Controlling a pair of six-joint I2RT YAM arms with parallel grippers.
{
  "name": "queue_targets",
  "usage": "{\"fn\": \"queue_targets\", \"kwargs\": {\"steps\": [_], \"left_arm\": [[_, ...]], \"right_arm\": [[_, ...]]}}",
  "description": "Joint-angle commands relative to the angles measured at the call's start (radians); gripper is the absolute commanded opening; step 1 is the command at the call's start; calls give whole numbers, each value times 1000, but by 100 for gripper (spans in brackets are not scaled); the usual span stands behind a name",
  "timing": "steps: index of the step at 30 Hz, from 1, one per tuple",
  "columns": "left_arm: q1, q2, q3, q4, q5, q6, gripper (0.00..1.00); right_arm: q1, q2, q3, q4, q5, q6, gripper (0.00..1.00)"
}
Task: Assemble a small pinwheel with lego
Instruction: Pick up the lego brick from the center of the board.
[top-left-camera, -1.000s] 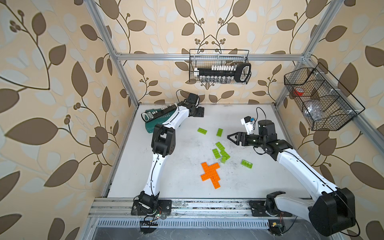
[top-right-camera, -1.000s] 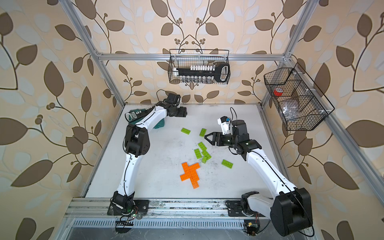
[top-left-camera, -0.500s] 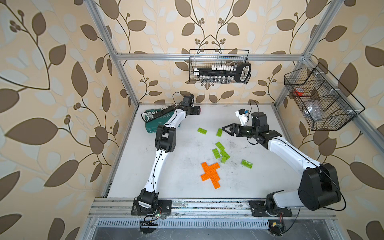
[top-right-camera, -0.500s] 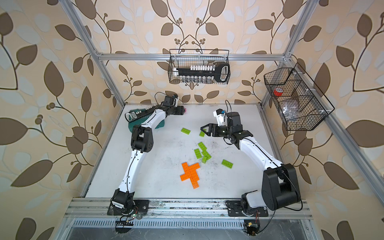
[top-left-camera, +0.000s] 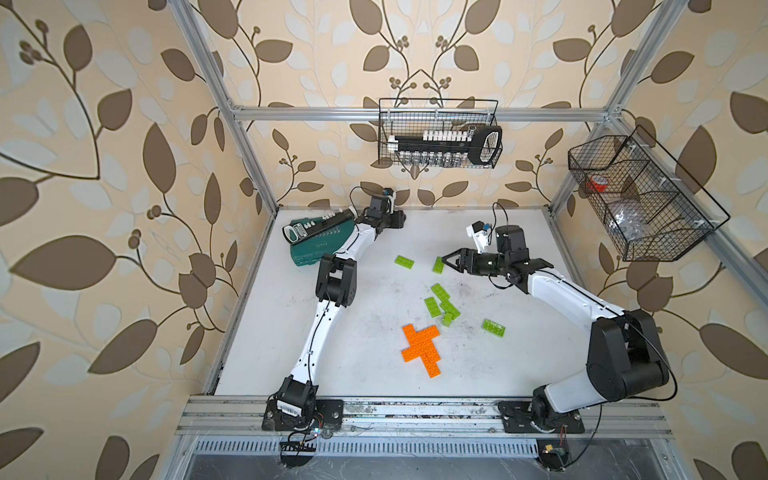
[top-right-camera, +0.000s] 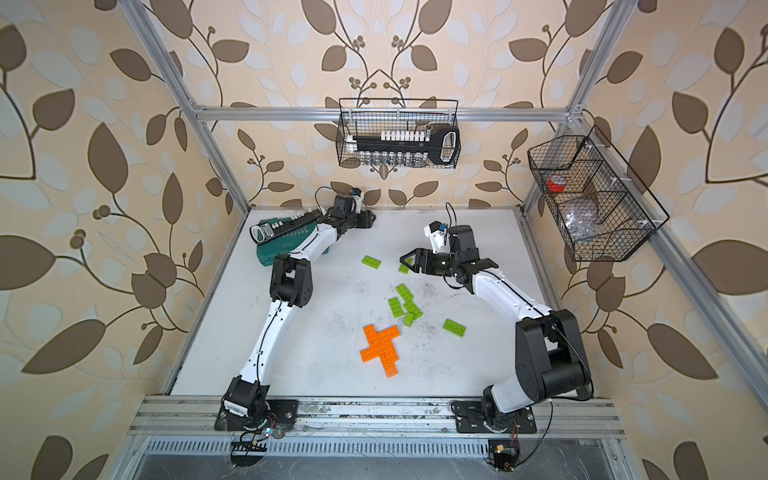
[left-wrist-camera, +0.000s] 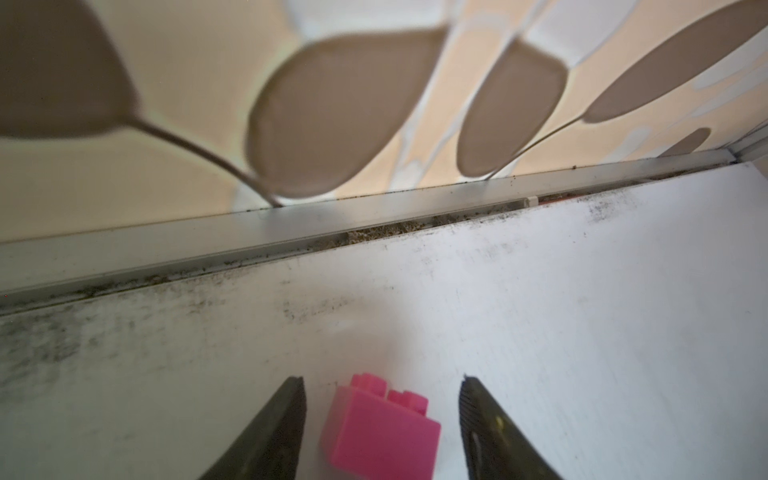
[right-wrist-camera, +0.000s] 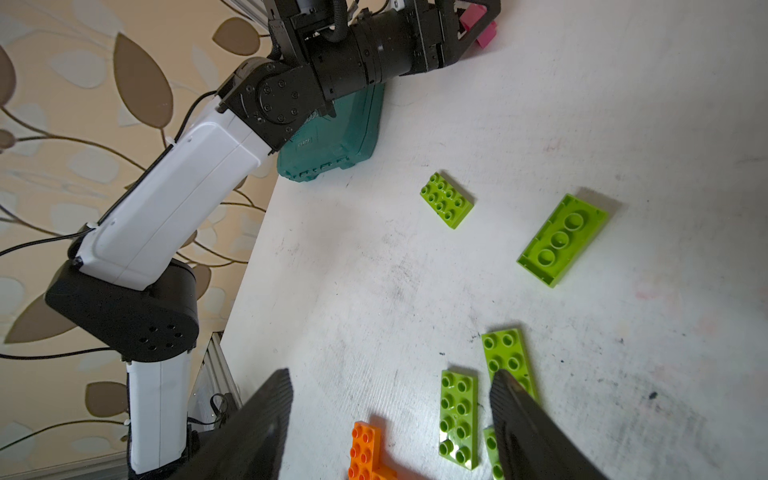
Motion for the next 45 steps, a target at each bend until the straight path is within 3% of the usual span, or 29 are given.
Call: {"fn": "queue_targets", "kwargs": {"steps": [1, 5, 11, 19, 23, 27, 29, 37, 45], "left_arm": [[-4, 4, 40, 32, 11, 4, 51], [-4, 2, 40, 26, 7, 5, 42], [-4, 4, 58, -23, 13, 26, 48], [-6, 1, 66, -70, 25, 50, 41], [-6, 4, 73, -78, 35, 56, 42], [-6, 4, 78, -92, 56, 59, 53], [-6, 5, 80, -95, 58, 59, 54], [-6, 9, 95, -129, 53, 64, 37], [-7, 6, 93, -135, 49, 66, 32]], "right_arm": [[-3, 15, 29, 11, -19, 4, 72], [-2, 16, 31, 5, -21, 5, 72], [-7, 11, 36, -12, -25, -1, 71], [-14, 13, 39, -15, -33, 0, 70], [-17, 17, 40, -18, -36, 1, 70], [-20, 20, 42, -20, -40, -1, 69], [-21, 22, 42, -25, -43, -3, 68], [-27, 19, 45, -31, -46, -1, 67], [-31, 15, 42, -36, -46, -1, 67]]}}
